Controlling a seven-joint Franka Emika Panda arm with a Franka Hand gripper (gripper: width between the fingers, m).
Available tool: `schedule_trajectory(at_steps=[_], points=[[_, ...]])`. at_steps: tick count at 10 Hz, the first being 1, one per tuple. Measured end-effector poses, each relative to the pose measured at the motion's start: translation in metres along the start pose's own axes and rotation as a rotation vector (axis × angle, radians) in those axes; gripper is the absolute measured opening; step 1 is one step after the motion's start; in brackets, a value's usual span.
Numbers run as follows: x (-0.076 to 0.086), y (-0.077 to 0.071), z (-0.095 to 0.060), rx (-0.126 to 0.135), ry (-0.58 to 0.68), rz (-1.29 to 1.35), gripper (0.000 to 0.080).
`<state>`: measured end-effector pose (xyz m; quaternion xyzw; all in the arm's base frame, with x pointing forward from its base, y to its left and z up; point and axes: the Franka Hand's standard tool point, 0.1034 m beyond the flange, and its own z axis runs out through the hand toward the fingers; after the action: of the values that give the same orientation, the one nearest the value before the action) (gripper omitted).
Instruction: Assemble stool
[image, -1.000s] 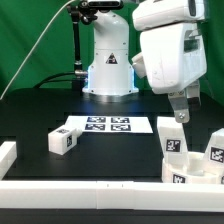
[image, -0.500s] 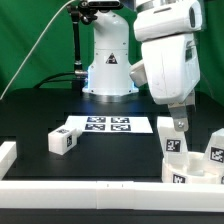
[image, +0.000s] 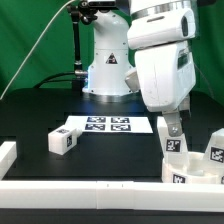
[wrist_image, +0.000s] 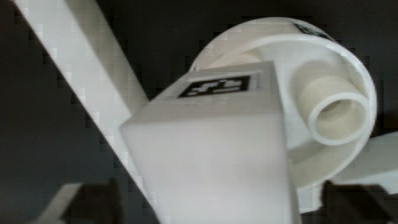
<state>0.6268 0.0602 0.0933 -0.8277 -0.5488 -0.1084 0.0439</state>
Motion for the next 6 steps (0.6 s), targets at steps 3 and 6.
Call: schedule_trajectory(at_steps=[3,6], points=[[0.0006,0.0007,-0.0003,-0.001,0.001,0.0,0.0341],[0.0011,0.0008,-0.0004,-0.001,0.002,0.049,0.0341]])
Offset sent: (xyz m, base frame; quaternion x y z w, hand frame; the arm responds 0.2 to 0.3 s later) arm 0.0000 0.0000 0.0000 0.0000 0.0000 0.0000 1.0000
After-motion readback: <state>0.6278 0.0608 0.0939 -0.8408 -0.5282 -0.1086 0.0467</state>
